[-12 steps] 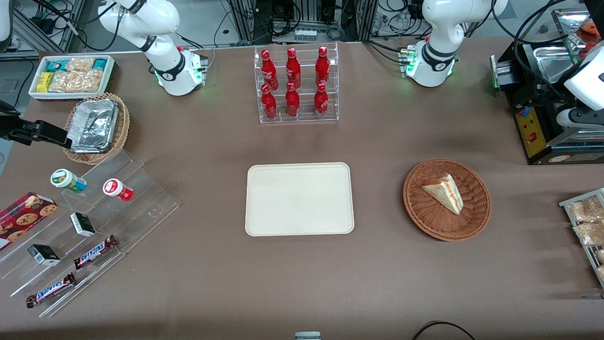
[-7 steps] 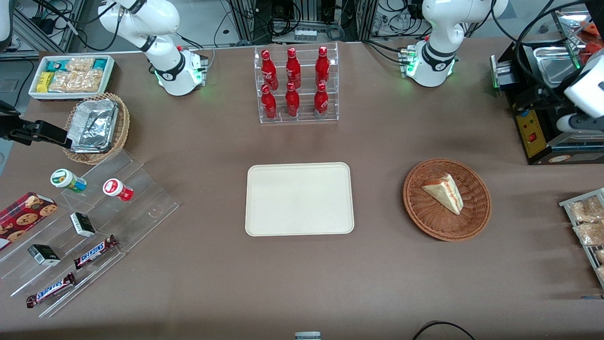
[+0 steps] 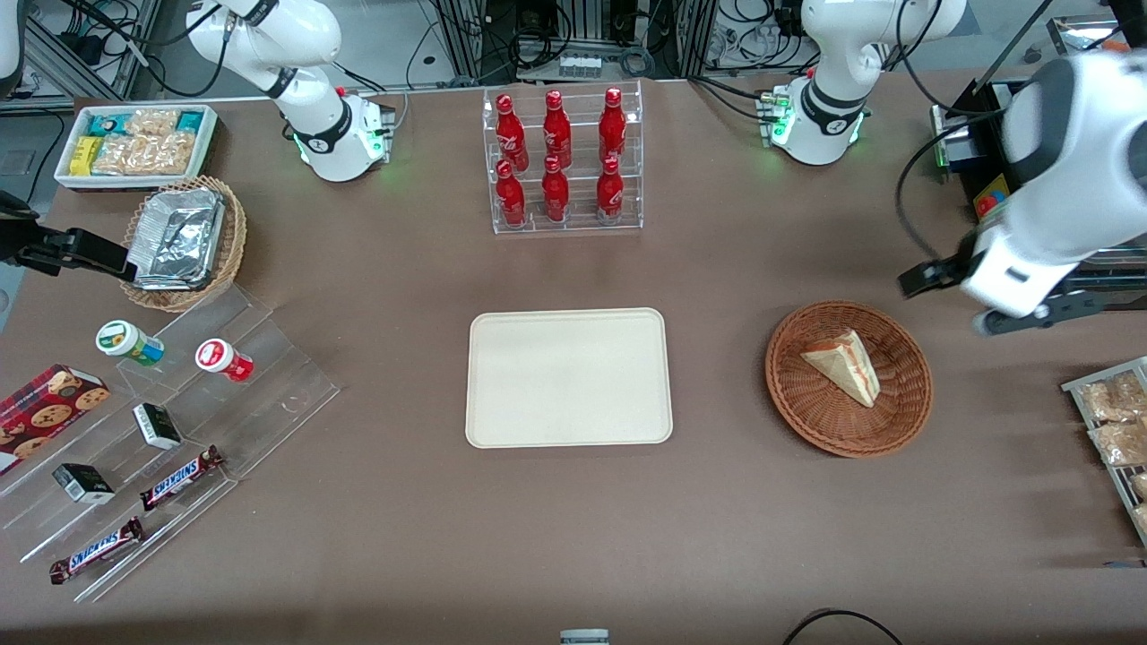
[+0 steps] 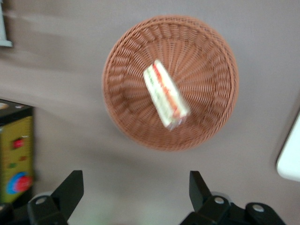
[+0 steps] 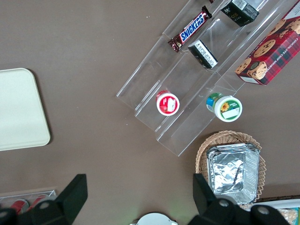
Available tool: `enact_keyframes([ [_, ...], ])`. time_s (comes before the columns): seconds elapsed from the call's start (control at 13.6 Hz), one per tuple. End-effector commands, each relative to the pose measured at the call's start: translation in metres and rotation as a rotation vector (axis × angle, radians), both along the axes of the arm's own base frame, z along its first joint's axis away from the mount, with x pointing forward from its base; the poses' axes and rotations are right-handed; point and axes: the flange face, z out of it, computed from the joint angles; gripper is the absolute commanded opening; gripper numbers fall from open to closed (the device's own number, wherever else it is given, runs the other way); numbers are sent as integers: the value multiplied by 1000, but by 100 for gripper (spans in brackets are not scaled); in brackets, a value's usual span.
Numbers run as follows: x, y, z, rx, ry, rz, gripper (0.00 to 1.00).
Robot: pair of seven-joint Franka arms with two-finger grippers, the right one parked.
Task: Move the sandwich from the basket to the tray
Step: 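Move the left gripper down over the sandwich in the wicker basket, then close the left gripper on the packaged sandwich wedge and lift it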
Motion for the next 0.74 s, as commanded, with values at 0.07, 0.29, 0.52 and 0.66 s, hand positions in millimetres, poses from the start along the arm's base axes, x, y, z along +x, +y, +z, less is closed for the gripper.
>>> enact_keyframes([
  [0.07,-26,-11,-66,1,-123,215,99],
  [0.29,-14,-16,-113,-9,-161,319,99],
  [0.52,-19,-14,-141,-29,-196,337,99],
  [0.66,-19,-15,-162,-34,-201,350,99],
])
